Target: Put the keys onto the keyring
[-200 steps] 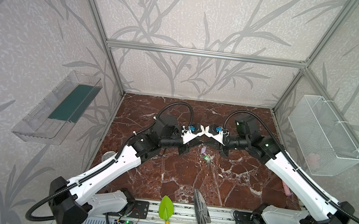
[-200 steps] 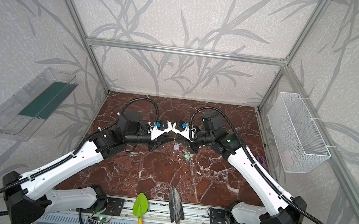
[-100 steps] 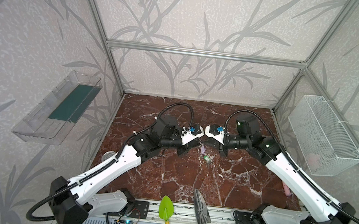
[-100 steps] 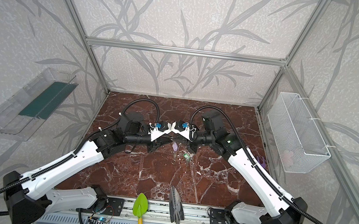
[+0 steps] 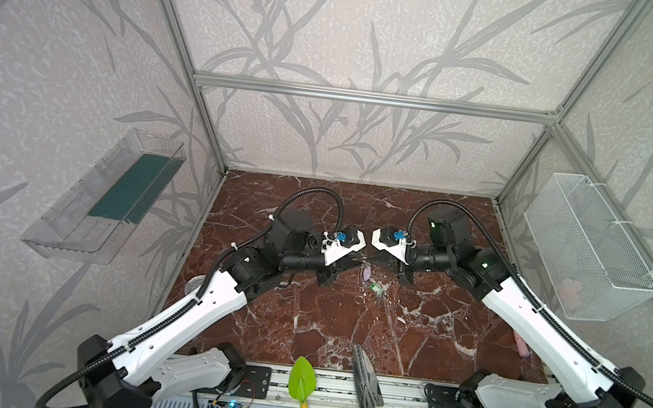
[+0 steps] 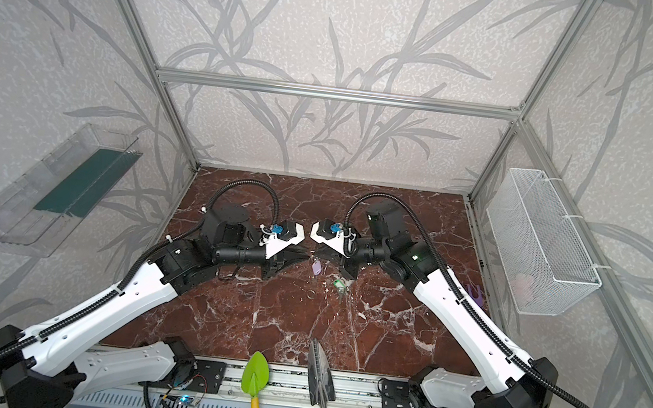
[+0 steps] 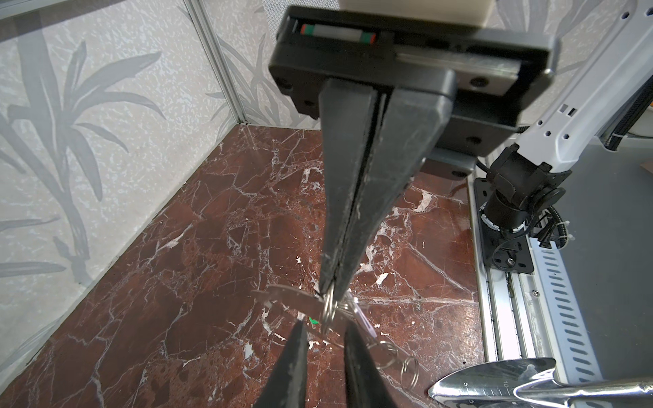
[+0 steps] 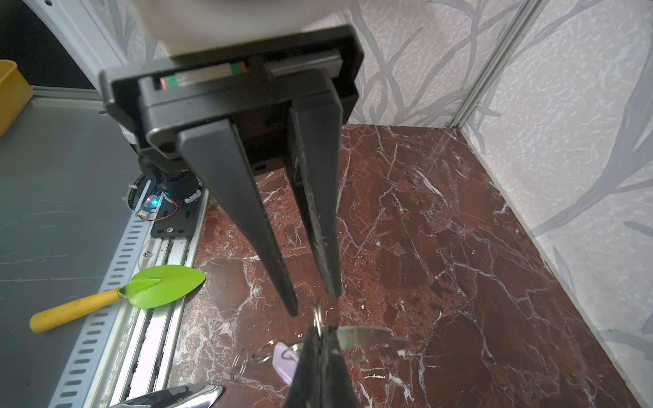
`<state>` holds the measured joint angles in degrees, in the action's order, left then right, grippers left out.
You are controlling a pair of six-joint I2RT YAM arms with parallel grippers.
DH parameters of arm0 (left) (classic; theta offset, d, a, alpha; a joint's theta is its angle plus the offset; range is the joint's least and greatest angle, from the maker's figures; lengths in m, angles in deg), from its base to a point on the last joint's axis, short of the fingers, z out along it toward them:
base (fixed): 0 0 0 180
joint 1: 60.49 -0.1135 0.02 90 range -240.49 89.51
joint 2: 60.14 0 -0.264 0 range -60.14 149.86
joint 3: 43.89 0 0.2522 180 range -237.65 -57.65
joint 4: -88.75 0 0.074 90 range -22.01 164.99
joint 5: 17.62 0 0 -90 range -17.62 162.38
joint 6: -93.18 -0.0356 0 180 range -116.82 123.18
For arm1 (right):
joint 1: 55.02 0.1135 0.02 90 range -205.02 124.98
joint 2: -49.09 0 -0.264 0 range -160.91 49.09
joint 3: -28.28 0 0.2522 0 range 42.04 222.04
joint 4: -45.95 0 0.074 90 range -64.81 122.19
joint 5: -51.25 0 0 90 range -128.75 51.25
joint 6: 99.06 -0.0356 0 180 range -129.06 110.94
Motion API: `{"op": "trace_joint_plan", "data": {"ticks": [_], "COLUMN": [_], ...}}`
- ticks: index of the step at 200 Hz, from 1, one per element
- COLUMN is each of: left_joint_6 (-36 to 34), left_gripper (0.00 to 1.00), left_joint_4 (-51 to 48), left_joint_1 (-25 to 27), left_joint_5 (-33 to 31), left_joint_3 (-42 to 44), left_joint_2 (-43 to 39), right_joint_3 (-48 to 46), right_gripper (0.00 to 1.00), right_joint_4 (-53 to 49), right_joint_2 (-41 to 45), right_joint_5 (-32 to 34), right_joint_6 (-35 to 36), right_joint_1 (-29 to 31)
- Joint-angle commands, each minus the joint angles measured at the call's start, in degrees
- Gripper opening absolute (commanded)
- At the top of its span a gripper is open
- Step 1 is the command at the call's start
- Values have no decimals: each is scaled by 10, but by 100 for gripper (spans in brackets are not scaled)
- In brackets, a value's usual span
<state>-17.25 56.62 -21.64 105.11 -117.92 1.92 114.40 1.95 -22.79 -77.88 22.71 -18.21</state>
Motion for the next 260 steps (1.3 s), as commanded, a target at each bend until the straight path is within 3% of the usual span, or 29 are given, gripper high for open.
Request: {"op": "trace_joint_plan", "data": {"ticks": [1, 260], "left_joint_6": [-10, -6], "left_gripper": [22, 12], "left_joint_4": [6, 28], "left_joint_1": [-3, -4], "left_joint_5": [17, 22], "left_joint_3": [-2, -2], "left_joint_2": [2, -3], "right_joint_3": [8, 17], "right_gripper": [0, 0], "right_joint_4": [-1, -14], "right_joint_2": [-1, -12], "right_joint_5": [-16, -28], "right_joint_6": [2, 5], "right_joint_1": [3, 3]}}
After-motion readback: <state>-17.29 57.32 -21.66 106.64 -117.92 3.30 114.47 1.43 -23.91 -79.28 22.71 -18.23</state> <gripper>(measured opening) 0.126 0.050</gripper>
